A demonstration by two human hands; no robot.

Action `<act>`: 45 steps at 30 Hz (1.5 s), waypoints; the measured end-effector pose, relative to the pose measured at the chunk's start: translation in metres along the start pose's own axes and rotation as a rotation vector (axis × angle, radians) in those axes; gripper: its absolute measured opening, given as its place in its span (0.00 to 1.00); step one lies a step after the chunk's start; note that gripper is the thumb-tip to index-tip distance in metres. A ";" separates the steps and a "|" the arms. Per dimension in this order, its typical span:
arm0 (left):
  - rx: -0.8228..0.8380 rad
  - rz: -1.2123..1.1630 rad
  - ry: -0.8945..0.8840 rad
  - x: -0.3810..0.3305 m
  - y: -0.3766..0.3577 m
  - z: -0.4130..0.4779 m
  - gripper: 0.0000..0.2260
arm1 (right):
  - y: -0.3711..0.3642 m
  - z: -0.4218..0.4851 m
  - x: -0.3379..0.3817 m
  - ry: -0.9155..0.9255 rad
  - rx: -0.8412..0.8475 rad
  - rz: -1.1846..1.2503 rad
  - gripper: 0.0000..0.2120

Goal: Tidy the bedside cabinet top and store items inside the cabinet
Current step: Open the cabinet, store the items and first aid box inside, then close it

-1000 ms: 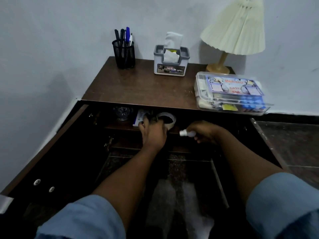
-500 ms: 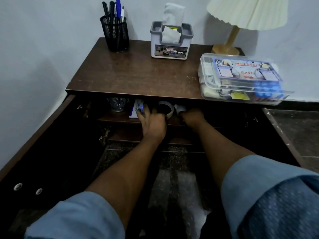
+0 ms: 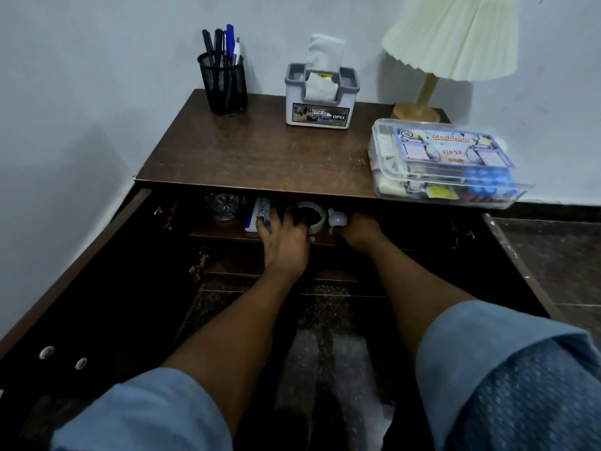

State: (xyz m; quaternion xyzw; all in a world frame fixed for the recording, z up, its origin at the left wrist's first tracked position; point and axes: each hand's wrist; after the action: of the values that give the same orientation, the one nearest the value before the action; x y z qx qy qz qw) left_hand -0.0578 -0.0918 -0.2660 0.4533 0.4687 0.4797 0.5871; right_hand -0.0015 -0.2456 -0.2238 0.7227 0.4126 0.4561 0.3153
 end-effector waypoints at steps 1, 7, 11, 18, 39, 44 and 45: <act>0.000 0.000 -0.014 0.001 0.000 -0.003 0.20 | 0.003 -0.003 -0.001 0.009 -0.002 0.005 0.27; -0.033 0.039 -0.135 -0.002 0.007 -0.041 0.28 | 0.035 -0.048 -0.009 0.175 0.086 -0.046 0.25; -0.156 0.038 -0.290 -0.014 0.022 -0.061 0.24 | 0.072 -0.100 -0.001 0.164 0.369 0.003 0.11; -0.572 -0.291 -0.440 -0.080 0.094 -0.052 0.18 | 0.164 -0.148 -0.029 0.288 -0.761 0.542 0.06; -0.627 -1.587 0.773 -0.111 0.153 -0.031 0.11 | 0.175 -0.124 -0.068 -0.233 -0.170 0.762 0.16; -0.827 -1.647 0.795 -0.097 0.131 -0.087 0.06 | 0.157 -0.140 -0.070 -0.258 0.190 0.747 0.18; -0.856 -1.627 0.781 -0.094 0.124 -0.095 0.05 | 0.153 -0.142 -0.075 -0.258 0.255 0.726 0.18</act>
State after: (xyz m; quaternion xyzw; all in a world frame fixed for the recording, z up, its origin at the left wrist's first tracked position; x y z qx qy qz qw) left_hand -0.1783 -0.1609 -0.1473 -0.4450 0.5841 0.1754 0.6558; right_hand -0.1032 -0.3710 -0.0720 0.9061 0.1406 0.3886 0.0909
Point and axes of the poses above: each hand's wrist, its own z-axis towards the middle knuckle, its own y-axis out of the back of the hand, x = y × z, and after that the axes turned 10 degrees about -y, right-handed
